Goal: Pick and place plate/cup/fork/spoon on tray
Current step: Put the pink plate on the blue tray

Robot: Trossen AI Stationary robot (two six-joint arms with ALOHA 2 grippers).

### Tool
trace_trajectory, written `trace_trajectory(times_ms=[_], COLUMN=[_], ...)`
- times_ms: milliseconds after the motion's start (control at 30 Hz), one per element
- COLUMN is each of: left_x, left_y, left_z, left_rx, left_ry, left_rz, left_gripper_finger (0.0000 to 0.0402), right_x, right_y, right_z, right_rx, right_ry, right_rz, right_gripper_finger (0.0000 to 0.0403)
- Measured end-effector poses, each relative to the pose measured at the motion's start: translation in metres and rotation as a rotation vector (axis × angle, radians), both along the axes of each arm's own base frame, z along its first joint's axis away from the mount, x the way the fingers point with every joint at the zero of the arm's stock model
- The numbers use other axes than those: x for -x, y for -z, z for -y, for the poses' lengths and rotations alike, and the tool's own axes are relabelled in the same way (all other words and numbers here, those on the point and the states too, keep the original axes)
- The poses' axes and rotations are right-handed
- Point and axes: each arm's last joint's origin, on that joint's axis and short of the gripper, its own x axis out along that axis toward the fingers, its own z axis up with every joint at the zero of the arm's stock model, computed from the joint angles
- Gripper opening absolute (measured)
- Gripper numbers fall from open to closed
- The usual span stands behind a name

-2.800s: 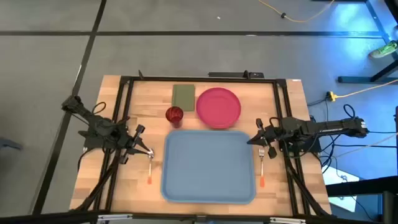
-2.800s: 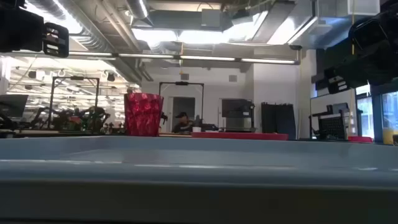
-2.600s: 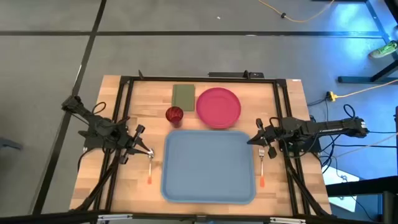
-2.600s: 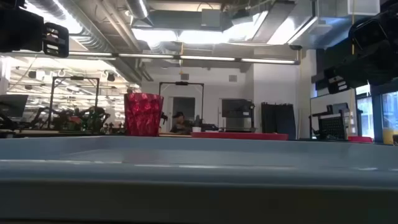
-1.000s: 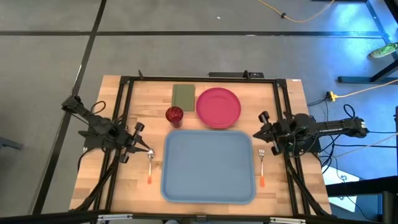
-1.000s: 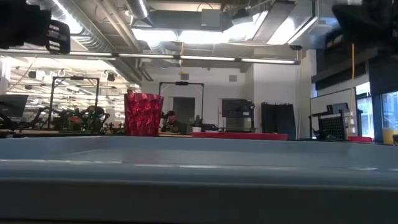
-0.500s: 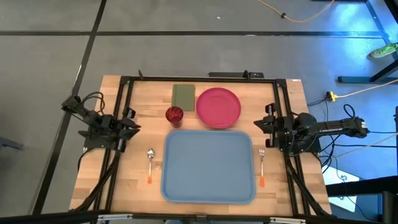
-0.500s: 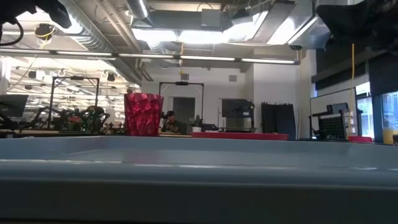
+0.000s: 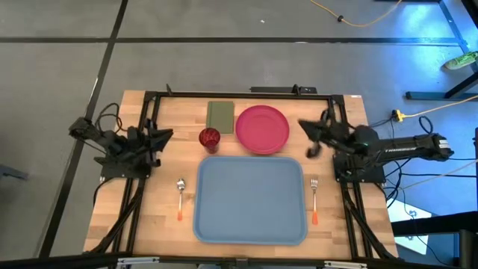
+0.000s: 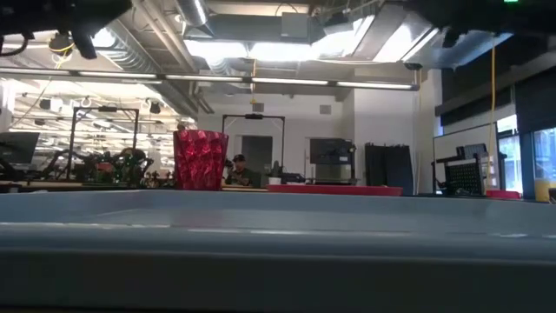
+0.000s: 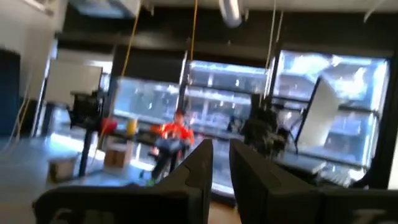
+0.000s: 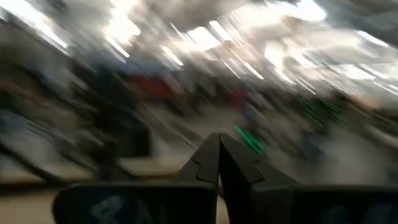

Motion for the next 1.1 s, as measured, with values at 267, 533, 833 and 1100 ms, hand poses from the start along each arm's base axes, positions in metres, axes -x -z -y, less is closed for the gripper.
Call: trace_trajectory(times_ms=[267,533,833,1100], left_x=[-0.02,-0.034,-0.038,-0.038], left_y=[-0.007,-0.008,-0.008,-0.008], left_z=[0.005,0.005,0.004,0.004], left_rx=[0.002,0.019,0.078,0.079], left_ry=[0.033,0.001,0.002,0.003], left_rz=[-0.086,-0.148,-0.138,-0.138], left_gripper_finger=[0.0047,0.0047,0.0047,0.0047], right_x=[-0.045,-0.062,-0.069,-0.072], right_y=[-0.028,-0.032,0.007,0.034], right_z=[0.049,0.117,0.192,0.206], right_rx=[-0.1,-0.309,-0.551,-0.654], right_ry=[0.627,0.717,0.475,0.51], right_rz=[-0.488,-0.742,-0.858,-0.92], right_gripper_finger=[0.0014,0.0014,0.0014,0.0014])
